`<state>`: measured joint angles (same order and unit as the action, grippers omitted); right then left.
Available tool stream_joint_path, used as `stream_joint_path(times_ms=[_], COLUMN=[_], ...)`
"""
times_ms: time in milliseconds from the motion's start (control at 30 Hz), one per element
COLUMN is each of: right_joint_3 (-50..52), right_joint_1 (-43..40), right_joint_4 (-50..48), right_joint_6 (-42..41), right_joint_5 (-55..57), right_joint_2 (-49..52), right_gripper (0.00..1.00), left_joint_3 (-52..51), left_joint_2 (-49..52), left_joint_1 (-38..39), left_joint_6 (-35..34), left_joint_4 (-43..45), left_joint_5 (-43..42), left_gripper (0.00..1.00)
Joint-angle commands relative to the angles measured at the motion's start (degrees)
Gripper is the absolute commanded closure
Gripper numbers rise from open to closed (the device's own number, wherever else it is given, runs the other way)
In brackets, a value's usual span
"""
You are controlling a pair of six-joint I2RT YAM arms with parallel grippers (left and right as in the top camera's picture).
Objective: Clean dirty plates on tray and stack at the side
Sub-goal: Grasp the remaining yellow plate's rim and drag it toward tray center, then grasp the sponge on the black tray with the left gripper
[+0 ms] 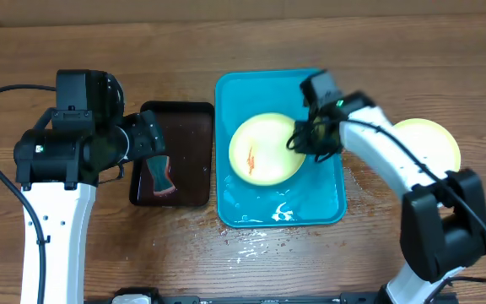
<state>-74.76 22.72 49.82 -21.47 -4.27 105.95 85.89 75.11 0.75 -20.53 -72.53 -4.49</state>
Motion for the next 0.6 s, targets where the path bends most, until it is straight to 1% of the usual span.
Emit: stream_joint_path(times_ms=[0,33,67,100,133,333,500,567], right_joint_3=[6.97,7.8,7.93,7.87,7.61,4.63,4.11,4.11], right_joint_1=[1.38,1.38,1.07,0.81,0.57,-0.57,-0.68,-0.68], right_joint_4=[-6.51,-7.17,-7.08,-7.15,-7.06,-4.04,-1.46,-0.52], right_joint_6=[-6.47,-7.17,-7.3,-7.28,-7.23,-1.84,3.91,3.96], right_joint_5=[-1.51,-0.28,1.05,1.49,1.64,1.68,1.88,1.84], right_joint_2=[0.35,0.35,0.35,0.33,0.15,-4.37,-11.41,-13.16], right_gripper=[0.96,0.96,0.93,0.82,0.78,0.76,0.74,0.72], left_joint_3=[1.07,1.05,0.98,0.83,0.66,-0.28,-4.11,-6.23], left_joint_2=[-0.96,-0.96,-0.96,-0.96,-0.85,2.25,7.43,9.75], left_joint_1=[-0.02,-0.02,0.02,0.02,0.04,0.04,0.04,0.04], left_joint_6=[1.33,1.33,1.33,1.51,1.97,2.58,2.51,2.51], left_joint_4=[-0.22,-0.33,-0.39,-0.44,-0.44,-1.84,-1.4,-0.72], left_joint_5=[0.39,0.39,0.42,0.46,0.48,2.16,2.12,2.12], left_gripper=[0.19,0.19,0.2,0.2,0.2,0.21,0.25,0.27])
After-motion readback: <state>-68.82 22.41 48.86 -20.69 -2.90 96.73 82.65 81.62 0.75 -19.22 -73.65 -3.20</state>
